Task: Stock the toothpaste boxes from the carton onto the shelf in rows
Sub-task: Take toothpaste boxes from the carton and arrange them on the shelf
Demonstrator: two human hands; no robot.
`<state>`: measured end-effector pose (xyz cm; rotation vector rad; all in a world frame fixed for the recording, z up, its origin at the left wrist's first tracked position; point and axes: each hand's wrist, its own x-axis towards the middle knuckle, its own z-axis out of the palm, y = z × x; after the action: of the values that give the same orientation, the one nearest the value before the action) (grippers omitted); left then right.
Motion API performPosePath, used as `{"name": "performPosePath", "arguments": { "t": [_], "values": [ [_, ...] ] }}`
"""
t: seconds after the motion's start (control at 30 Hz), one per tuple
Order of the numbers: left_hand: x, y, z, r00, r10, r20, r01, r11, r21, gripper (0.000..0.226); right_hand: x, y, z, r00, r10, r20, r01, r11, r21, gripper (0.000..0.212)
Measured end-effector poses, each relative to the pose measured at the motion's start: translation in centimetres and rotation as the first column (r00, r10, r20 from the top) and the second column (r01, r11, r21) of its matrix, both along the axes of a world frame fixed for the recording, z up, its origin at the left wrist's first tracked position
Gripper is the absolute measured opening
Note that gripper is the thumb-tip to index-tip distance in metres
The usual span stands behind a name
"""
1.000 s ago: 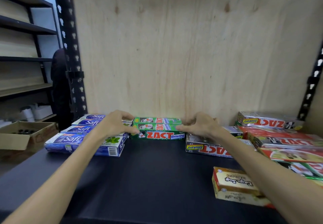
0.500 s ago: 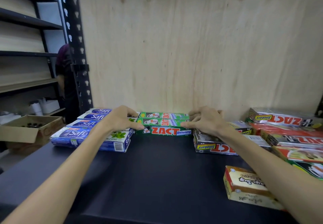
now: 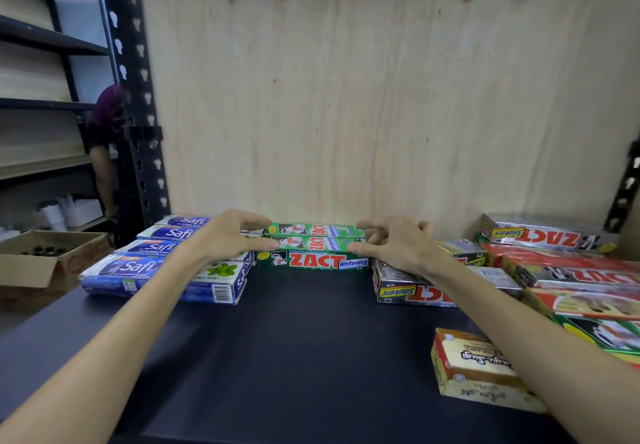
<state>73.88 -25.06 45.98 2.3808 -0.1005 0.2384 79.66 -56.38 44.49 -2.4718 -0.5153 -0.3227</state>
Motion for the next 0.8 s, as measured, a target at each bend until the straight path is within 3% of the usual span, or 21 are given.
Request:
{"name": "performPosePath", "arguments": {
  "t": [0.17, 0.33, 0.53, 0.8],
  "values": [
    [0.2, -0.5, 0.4, 0.999, 0.017, 0.041, -0.020, 0.997, 0.075, 0.085, 0.0, 0.1, 0.5, 0.997, -0.050, 0.061, 0.060, 0.986, -0.158, 0.067],
    [-0.3, -2.4, 0.7, 0.986, 0.042, 0.160, -0.056, 0.994, 0.089, 0.072, -1.7, 0.3, 1.7, 0.987, -0.067, 0.148, 0.109, 0.949, -0.295, 0.070],
    [-2.4, -7.4, 0.2, 0.950, 0.068, 0.306, -0.065, 0.998, -0.018, 0.064, -5.6, -1.7, 3.6, 0.982, -0.098, 0.161, 0.112, 0.990, -0.084, 0.072],
    [-6.8, -16.1, -0.1, 0.928, 0.045, 0.369, -0.008, 0.995, -0.101, 0.053, -11.8, -10.3, 2.5, 0.942, -0.244, 0.231, 0.246, 0.969, 0.021, 0.069]
  ]
}}
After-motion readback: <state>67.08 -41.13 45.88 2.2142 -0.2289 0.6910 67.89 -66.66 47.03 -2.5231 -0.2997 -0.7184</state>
